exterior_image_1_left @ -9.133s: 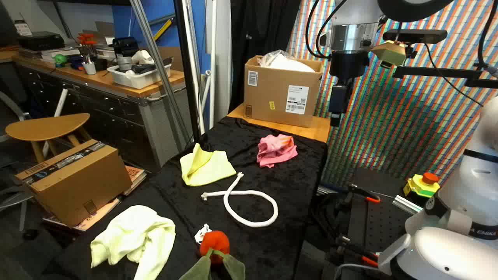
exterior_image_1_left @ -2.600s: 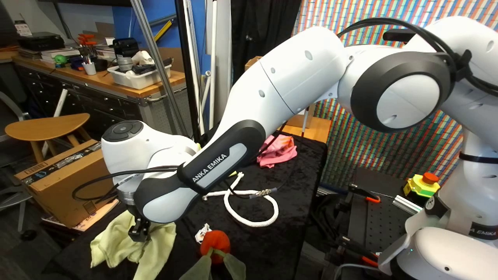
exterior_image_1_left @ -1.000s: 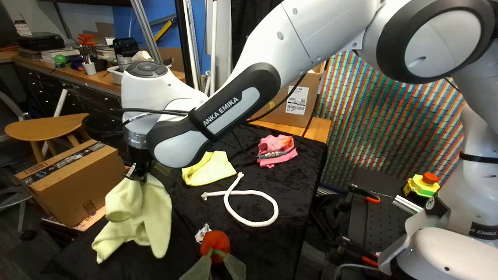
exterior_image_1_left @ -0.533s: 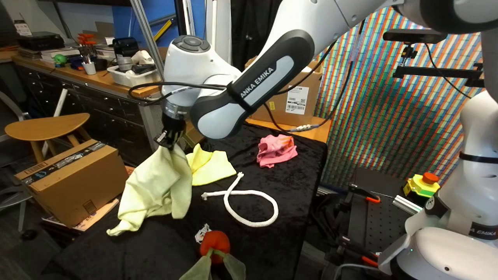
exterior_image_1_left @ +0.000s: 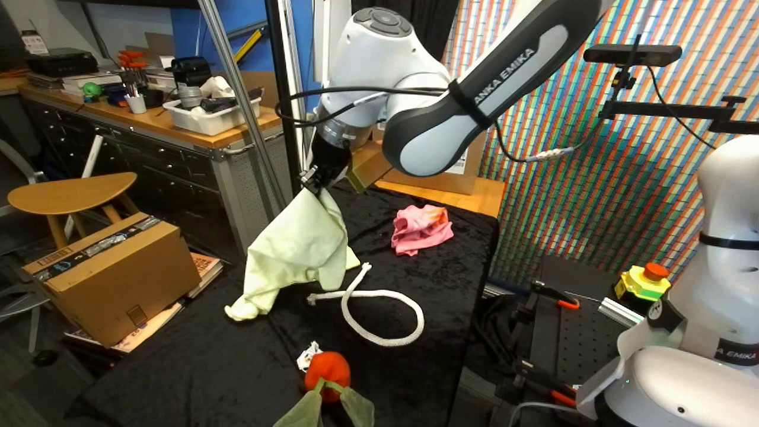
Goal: Pick up the clothes, rope and plush toy on the table and put them in the one place
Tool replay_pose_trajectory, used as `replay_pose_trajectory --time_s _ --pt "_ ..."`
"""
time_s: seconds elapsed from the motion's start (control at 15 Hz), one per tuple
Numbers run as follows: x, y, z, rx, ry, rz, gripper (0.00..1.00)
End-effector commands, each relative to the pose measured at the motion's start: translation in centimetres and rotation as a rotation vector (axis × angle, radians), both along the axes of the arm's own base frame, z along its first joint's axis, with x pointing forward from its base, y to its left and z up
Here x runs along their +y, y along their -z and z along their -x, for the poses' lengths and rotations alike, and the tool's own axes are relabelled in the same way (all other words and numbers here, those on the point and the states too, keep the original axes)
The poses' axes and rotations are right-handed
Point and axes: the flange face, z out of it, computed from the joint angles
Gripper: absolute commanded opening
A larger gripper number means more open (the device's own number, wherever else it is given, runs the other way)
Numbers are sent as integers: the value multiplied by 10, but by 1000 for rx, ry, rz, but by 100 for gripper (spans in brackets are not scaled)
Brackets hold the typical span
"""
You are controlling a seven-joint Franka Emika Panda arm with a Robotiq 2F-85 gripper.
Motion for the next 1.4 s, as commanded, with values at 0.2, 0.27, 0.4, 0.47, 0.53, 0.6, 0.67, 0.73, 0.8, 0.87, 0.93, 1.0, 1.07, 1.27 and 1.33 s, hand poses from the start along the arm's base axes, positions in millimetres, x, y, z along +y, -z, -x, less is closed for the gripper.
replay_pose_trajectory --time_s 0.2,0.27,0.4,0.47,0.53,0.6,0.67,0.73,0.8,0.87,0.93,1.0,1.07,1.27,1.33 --pt "-9 -62 97 46 -108 -9 7" --pt "-8 -71 106 61 -129 -8 7" --pt "-5 -86 122 89 -160 -17 7" --pt "-4 -95 128 100 -176 -23 7" --pt "-4 -104 134 113 -188 -25 6" --pt "-4 -111 139 123 -200 -27 6" --pt "-3 -114 141 131 -202 -23 7" --pt "-5 -118 143 141 -208 -22 7" --pt "-6 -121 143 151 -215 -21 7" --pt "-8 -121 141 157 -208 -14 8" --pt "-10 -118 138 164 -199 -4 7" --pt "-13 -116 136 175 -201 -2 8" --pt "-15 -113 132 188 -197 0 6" --pt "-21 -103 127 225 -202 12 14" --pt "-22 -100 125 237 -207 15 32"
